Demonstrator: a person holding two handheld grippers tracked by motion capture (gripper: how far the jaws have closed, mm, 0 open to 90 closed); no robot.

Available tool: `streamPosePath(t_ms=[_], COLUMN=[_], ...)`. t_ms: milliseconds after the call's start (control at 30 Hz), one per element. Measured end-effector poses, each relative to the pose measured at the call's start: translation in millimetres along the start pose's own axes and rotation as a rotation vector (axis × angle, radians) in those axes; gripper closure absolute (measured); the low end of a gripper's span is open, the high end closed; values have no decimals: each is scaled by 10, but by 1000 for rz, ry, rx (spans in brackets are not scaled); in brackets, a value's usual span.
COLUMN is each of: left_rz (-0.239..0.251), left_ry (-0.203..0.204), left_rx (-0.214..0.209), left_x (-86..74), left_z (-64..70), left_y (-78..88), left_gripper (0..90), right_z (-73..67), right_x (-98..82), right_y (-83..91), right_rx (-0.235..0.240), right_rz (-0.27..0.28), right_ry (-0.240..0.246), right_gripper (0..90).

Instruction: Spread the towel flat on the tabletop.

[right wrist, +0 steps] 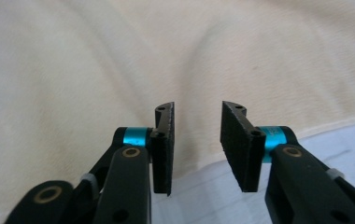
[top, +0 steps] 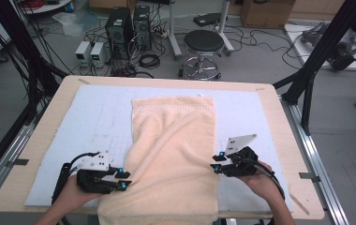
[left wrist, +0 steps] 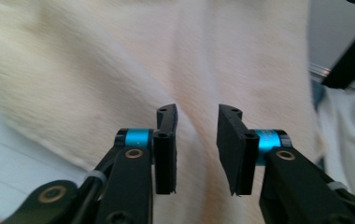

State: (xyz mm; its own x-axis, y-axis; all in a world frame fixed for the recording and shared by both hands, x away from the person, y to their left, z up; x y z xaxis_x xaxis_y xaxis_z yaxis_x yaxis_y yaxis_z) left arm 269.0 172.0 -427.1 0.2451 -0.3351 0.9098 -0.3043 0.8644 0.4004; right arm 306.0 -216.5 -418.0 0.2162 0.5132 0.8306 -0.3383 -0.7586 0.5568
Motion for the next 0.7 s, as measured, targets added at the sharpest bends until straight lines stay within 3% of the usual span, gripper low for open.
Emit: streamPosePath(t_ms=[133,233,300,367,467,567,633,667,700], left_rz=[60,58,72,56,14,-57,-95,-68,-64], left_ry=[20,11,69,86,104,125,115,111,106], left_rx=[164,298,325,379,407,425,436,443,446], left_x=[189,273,288,299,290,186,96,98,103], left_z=[-387,-724,-937,-1123,-1329,-1468,-1507,-1509,-1512], left_y=[-93,-211,-298,-380,-519,-694,-782,-791,-798], left_gripper=[611,590,598,618,625,599,597,605,686], right_z=[174,340,480,636,869,1060,1148,1180,1200], right_x=[40,83,121,154,149,86,19,-12,-41], right_y=[-37,-124,-176,-231,-342,-477,-570,-614,-653], right_rx=[-65,-102,-125,-146,-172,-200,-217,-222,-229], right_rz=[32,49,63,72,48,32,10,-5,-21], right_ry=[-10,-7,-28,-41,-84,-117,-137,-141,-145], right_gripper=[592,567,561,562,562,565,575,580,590])
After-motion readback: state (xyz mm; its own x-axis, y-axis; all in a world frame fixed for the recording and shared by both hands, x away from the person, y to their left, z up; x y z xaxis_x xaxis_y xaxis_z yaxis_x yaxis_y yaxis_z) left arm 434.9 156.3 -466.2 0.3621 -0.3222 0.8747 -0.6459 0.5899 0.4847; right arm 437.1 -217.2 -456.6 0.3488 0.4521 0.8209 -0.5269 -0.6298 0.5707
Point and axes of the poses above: each handheld gripper's, and its own axes: y roughly backward along the jaws, x roughly out of its top, z roughly to its right, the point moved 4 cm from there along -y, roughly forward along the jaws, and after that the axes turned 12 degrees about z, right-handed, at the moved point
